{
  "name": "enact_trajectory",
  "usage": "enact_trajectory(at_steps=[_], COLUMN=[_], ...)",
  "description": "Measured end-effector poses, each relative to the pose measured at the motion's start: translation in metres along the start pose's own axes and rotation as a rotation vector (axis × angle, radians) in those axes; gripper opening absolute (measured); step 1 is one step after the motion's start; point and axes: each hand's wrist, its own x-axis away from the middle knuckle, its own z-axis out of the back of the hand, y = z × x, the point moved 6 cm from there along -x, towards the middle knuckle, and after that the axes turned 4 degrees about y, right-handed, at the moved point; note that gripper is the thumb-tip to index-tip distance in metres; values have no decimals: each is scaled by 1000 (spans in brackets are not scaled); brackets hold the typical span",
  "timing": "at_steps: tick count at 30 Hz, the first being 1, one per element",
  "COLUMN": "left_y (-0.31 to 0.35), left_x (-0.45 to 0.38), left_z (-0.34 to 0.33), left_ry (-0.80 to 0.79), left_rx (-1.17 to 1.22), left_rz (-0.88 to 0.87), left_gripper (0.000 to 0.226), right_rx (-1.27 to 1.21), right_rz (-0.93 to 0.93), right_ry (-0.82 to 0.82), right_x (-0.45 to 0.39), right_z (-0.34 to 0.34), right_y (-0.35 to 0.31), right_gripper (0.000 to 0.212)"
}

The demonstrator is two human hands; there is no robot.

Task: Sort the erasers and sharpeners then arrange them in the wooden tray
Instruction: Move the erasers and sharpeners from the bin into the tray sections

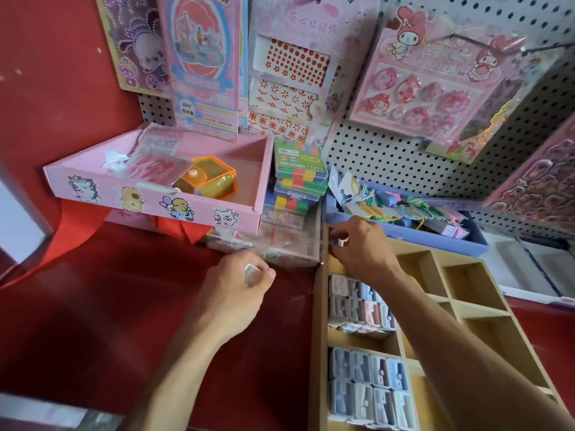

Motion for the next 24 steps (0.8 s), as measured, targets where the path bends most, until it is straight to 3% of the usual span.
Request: enact_trajectory(at_steps=[4, 9, 12, 15, 21, 24], left_y=[-11, -32, -46, -57, -61, -60], left_x=[0, -7, -7, -4, 3, 3], left_z=[11, 37, 59, 80, 92, 95], left_ry=[15, 65, 115, 182, 190, 195], left_rx=[-19, 100, 78, -29, -95, -78], left_rz=[26, 148, 158, 151, 114, 105], left_gripper=[5, 11, 10, 4, 20, 18], right_rx=[-4, -89, -174, -253, -237, -164], right_rz=[-12, -64, -52, 9, 199, 245], right_ry=[-10, 104, 152, 67, -148, -248], right_x=[1, 12, 25, 40, 53, 54], right_z=[2, 19, 30, 24, -28, -57], right_y=[1, -4, -27, -66, -136, -154], right_gripper=[12, 19, 11, 8, 17, 33])
